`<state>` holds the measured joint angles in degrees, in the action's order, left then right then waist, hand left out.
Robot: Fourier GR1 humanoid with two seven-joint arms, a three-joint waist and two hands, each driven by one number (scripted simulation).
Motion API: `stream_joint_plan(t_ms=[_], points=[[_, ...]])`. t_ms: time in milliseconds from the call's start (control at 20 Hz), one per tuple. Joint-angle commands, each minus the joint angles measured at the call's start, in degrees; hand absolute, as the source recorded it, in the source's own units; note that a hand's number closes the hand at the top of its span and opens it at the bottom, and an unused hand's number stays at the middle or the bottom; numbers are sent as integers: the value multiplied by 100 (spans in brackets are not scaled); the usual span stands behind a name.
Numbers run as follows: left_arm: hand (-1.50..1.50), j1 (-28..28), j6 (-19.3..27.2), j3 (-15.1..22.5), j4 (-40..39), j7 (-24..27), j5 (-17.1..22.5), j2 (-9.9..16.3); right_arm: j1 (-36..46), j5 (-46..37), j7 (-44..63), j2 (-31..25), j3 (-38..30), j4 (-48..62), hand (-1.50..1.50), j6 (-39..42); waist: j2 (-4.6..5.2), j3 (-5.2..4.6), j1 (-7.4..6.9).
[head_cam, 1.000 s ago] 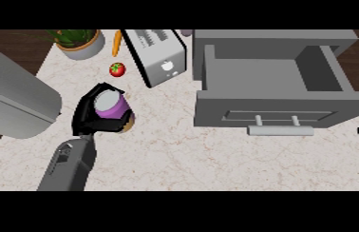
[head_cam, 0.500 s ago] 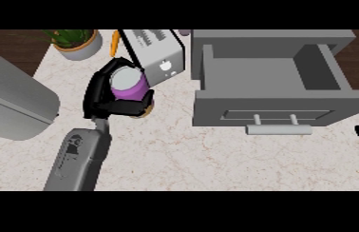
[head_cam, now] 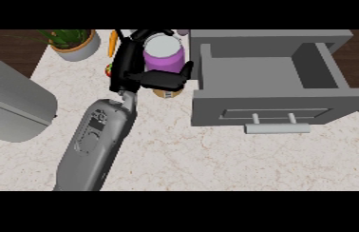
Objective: Pick up the can, place it into the drawer and close the drawer
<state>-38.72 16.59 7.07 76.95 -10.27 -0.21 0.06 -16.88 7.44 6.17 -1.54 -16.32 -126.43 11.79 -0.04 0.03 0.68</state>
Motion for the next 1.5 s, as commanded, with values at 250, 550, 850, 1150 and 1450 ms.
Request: stream_joint_plan(t_ms=[250, 550, 850, 1150, 1450], points=[[150, -2133, 625, 19, -995, -758, 26, -6, 92, 116, -86, -66, -161, 178, -150, 131, 14, 1, 43], [150, -3061, 1184, 294, -1801, -924, 440, -6, -84, -153, -267, 125, 23, 184, -150, 137, 26, 2, 105], [150, -3692, 1455, 707, -2806, -541, 919, -6, 92, -143, -64, 35, 18, 122, -150, 97, 38, 2, 142], [150, -4307, 1609, 834, -3805, -148, 1328, -6, 172, -209, -49, 38, 148, 215, -150, 68, 58, 6, 208], [150, -4716, 1466, 972, -4375, -127, 1590, -6, -38, -357, -1, 149, 355, -96, -150, -77, 39, 3, 183]])
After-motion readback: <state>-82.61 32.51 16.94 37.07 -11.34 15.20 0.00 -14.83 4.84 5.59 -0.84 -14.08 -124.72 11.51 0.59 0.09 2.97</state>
